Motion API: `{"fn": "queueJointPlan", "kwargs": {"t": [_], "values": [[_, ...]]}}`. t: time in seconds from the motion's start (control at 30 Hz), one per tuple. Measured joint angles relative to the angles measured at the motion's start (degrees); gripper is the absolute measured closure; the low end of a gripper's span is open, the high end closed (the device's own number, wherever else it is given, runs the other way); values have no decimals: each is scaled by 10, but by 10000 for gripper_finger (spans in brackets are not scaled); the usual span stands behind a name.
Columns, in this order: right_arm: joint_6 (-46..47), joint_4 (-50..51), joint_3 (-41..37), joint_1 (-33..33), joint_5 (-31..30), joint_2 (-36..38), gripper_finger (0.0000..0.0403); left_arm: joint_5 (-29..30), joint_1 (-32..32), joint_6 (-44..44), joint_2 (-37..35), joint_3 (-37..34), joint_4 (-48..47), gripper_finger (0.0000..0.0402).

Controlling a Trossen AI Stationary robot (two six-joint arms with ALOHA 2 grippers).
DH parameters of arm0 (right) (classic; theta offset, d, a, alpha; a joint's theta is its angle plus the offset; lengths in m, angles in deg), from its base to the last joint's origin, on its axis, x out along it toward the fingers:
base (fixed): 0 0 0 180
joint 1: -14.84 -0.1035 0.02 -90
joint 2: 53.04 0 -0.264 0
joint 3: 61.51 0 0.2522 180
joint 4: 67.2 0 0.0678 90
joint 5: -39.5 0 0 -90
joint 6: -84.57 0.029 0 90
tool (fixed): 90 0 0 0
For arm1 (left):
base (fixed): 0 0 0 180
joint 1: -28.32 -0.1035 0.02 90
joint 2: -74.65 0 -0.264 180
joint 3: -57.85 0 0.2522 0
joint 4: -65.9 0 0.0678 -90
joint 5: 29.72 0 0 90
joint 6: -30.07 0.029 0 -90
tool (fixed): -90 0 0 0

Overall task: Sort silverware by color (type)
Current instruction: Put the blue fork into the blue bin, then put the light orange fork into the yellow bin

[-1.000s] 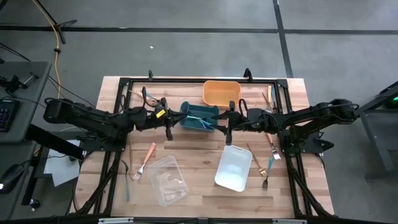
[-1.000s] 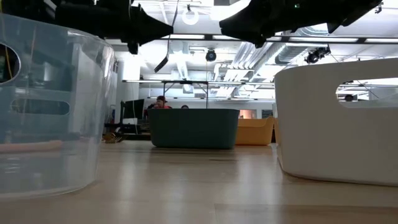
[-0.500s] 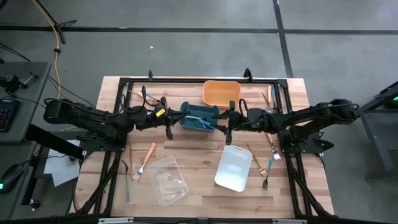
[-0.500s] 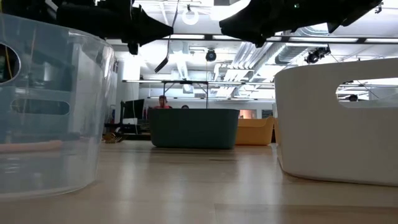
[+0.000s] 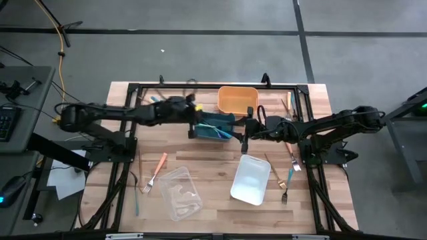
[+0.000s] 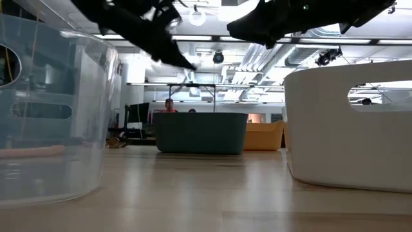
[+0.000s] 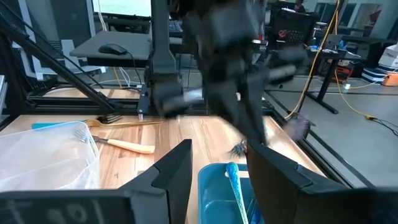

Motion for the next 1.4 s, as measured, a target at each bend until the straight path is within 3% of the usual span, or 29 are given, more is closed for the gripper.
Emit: {"fn": "queueJointPlan", "kwargs": {"t": [0.1, 0.3, 0.7, 1.03, 1.2, 1.3, 1.4], "values": [[0, 0, 0, 0, 0, 0, 256, 0, 0, 45, 47, 35, -54, 401], [0, 1, 0, 0, 0, 0, 256, 6, 0, 102, 106, 71, -68, 401], [1, 1, 0, 0, 1, 0, 256, 18, 5, 134, 142, 78, -85, 390], [1, 4, 0, 0, 1, 0, 256, 91, 21, 134, 143, 79, -82, 327], [-3, 4, 0, 0, 1, 0, 256, 120, 33, 99, 143, 127, -172, 278], [-12, 4, 0, 0, 1, 0, 256, 115, 36, 41, 134, 158, -246, 253], [-13, 9, 0, 0, 1, 0, 256, 76, 36, -28, 105, 160, -263, 236]]}}
